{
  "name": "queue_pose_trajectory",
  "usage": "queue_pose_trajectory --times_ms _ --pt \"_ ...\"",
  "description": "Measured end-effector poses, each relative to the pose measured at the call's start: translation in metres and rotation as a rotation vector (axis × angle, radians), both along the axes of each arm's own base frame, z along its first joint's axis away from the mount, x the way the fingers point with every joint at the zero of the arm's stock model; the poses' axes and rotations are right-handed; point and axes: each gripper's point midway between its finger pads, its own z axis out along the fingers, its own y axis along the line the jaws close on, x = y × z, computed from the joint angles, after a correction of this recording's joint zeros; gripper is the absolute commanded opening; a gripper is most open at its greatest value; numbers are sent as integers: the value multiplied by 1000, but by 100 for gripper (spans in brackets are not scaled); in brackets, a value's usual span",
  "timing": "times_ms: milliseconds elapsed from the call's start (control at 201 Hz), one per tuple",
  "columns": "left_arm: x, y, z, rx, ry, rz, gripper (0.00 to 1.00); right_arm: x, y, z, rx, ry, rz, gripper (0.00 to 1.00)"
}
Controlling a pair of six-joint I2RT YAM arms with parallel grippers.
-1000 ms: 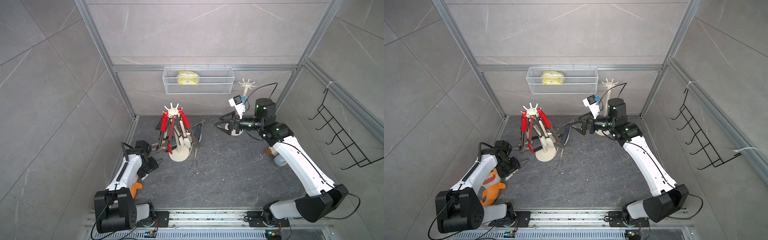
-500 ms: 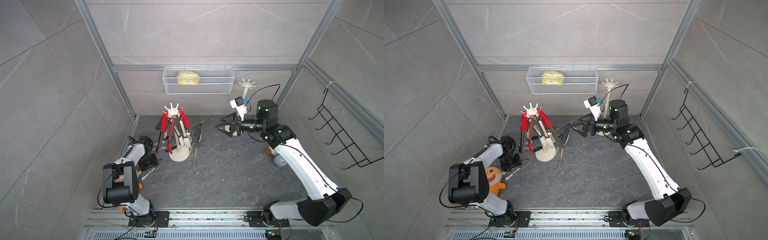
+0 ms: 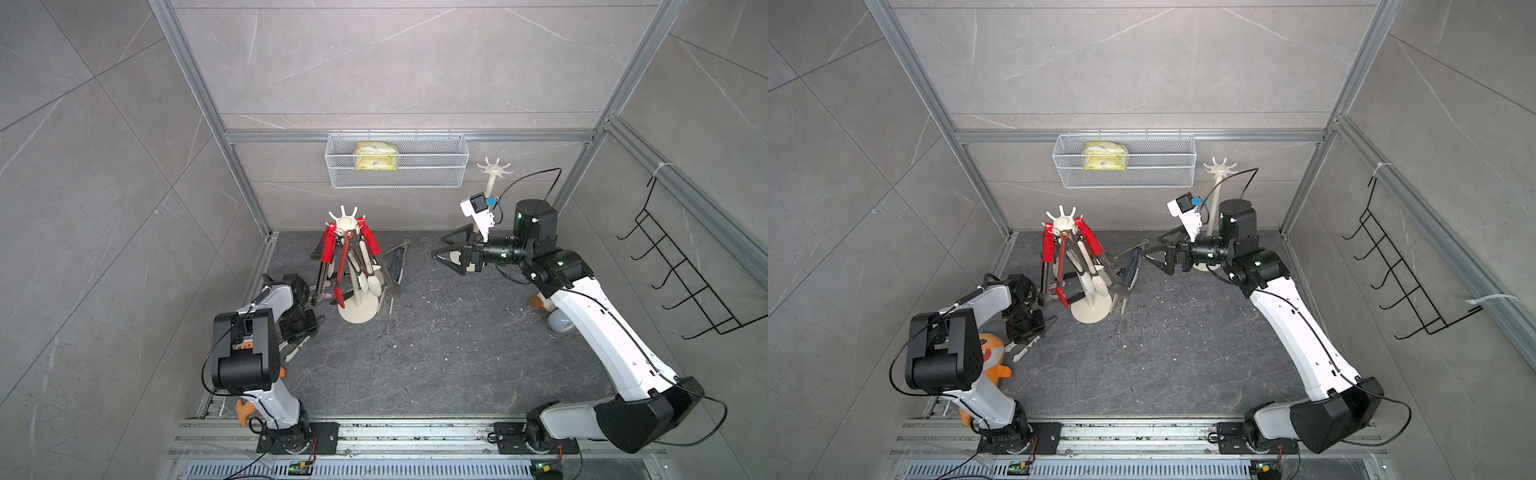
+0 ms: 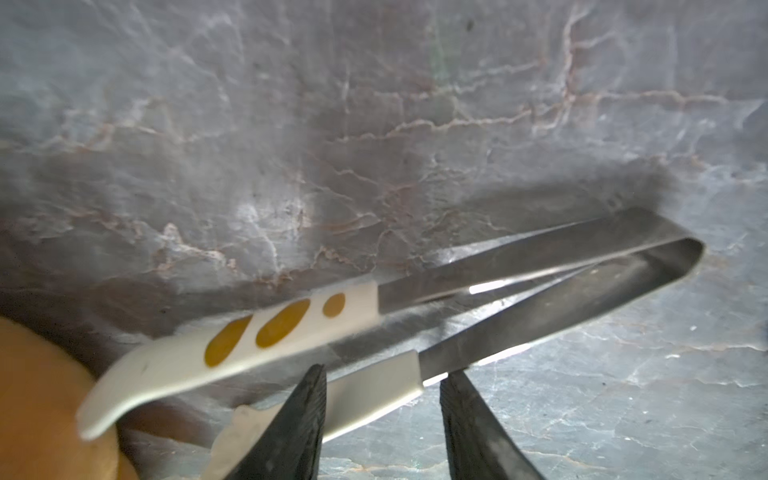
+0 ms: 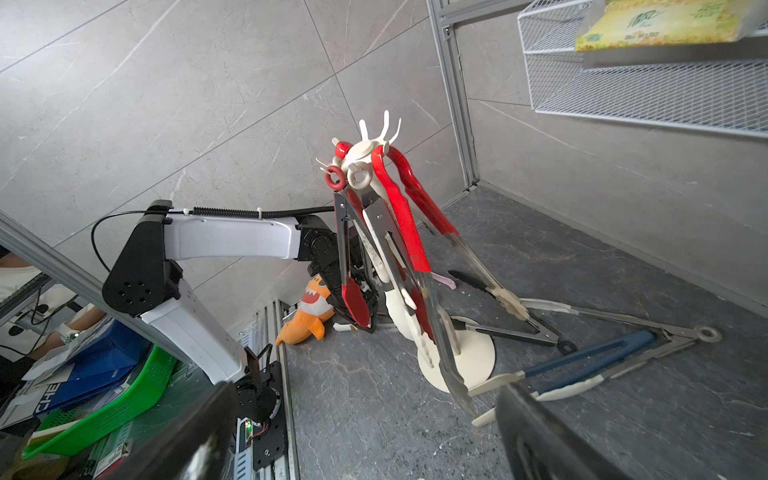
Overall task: Hang food tongs on kitchen utensil racks
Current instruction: Pick up the food tongs from the center of the board.
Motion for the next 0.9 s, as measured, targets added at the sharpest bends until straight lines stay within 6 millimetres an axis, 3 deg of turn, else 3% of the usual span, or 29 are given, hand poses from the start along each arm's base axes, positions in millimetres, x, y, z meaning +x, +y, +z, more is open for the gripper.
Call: queue_pose_trajectory --times_ms 408,657,896 --pt "-5 -15 -7 -83 9 -12 14 4 2 -5 -6 14 0 100" --pt "-9 -24 -7 -103 5 -23 11 5 2 -6 -6 15 0 100" --pt "-28 -50 -7 -111 7 -63 9 11 2 -14 -22 35 -21 100"
